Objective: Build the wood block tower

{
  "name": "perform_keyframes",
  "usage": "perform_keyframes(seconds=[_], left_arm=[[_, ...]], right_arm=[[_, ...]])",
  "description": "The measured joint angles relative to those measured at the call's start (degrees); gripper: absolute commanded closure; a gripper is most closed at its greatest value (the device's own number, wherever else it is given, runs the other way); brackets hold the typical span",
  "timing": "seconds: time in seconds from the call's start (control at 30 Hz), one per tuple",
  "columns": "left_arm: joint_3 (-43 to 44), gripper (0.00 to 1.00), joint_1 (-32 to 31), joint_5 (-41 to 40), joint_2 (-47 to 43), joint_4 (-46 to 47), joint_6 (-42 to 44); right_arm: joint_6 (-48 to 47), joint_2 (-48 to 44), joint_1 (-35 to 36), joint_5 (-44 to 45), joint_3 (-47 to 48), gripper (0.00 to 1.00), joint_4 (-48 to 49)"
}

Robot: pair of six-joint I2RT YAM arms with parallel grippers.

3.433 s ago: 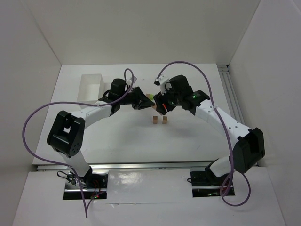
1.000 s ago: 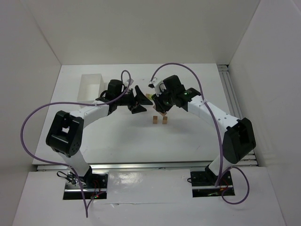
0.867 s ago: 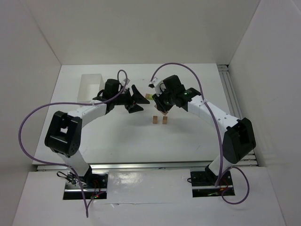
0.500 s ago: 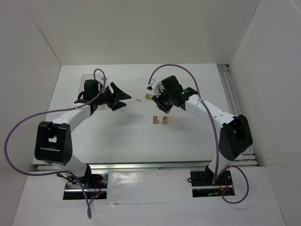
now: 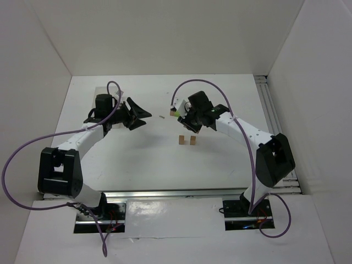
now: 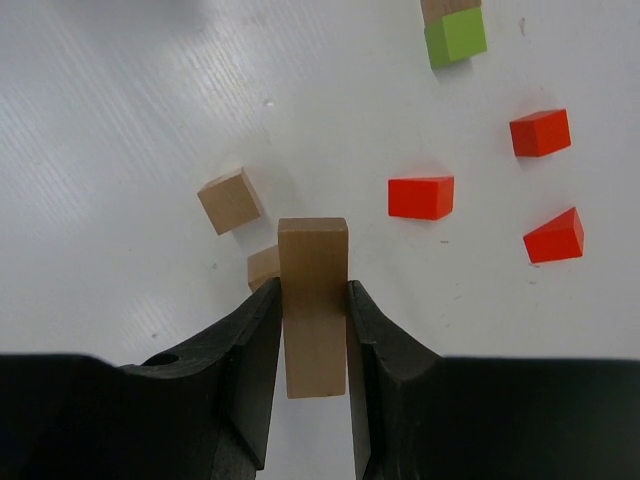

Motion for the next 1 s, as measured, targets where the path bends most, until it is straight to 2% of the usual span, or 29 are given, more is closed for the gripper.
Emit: perform_keyframes(seconds=[0.4,1.0], left_arm=[[-0.15,0.30,1.03,-0.02,-0.66,-0.81,0.02],[-2.89,0.31,1.42,-0.02,-2.67,-1.49,0.15]], right_arm=[[-4.98,1.40,2.14,-4.48,-0.92,0.74,0.46],[-8.66,4.35,3.74,-4.61,-2.62,0.74,-0.39]])
